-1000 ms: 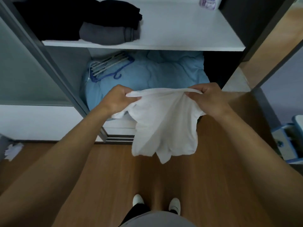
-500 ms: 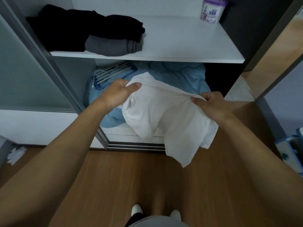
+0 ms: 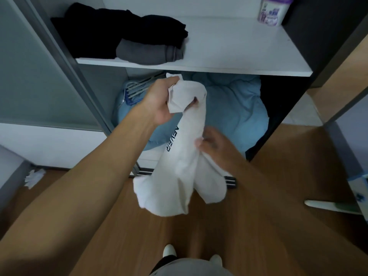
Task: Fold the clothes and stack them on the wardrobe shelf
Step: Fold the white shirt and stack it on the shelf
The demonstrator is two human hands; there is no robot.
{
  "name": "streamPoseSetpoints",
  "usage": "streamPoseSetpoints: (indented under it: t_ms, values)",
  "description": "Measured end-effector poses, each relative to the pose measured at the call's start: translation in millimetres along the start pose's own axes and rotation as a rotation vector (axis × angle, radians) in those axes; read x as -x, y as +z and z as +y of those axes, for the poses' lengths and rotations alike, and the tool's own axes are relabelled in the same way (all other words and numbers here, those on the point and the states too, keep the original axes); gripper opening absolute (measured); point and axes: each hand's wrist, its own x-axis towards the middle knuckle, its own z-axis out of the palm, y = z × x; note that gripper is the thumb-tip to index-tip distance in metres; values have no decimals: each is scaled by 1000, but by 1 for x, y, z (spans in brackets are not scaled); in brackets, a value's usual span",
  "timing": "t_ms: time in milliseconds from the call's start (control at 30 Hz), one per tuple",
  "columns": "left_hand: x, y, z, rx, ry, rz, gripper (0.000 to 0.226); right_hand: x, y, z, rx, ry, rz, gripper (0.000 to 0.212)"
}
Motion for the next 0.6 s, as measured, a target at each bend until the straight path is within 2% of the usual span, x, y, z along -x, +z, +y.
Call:
streamPoseSetpoints:
  t_ms: [67,100,200,300,367,433,533,567,600]
  values:
    - [3,4,1,91,-19,-20,30,6,28,10,-36,114,-112,50]
    - [5,5,2,134,-19,-16,32,6,34,16,-30,151,-97,47]
    - [8,-8,9,240,27,72,35,-4,24,21,-52,241,65,12]
    - [9,-44,14,194,50,147,37,-11,0,6,-197,214,81,7]
    - [12,-63,4,-159,46,266,31,-16,-12,-9,-122,166,71,11]
    - [15,-72,-15,-555,39,290,43,-22,-19,-22,-12,157,46,12]
    - [16,-67,-39,-954,71,64,95,-30,-24,-40,122,128,-11,7]
    - [15,-60,-45,-1039,79,-57,101,-32,-25,-46,163,112,-33,5]
    - [12,-53,-49,-1107,104,-154,98,-34,-26,-52,211,91,-50,7]
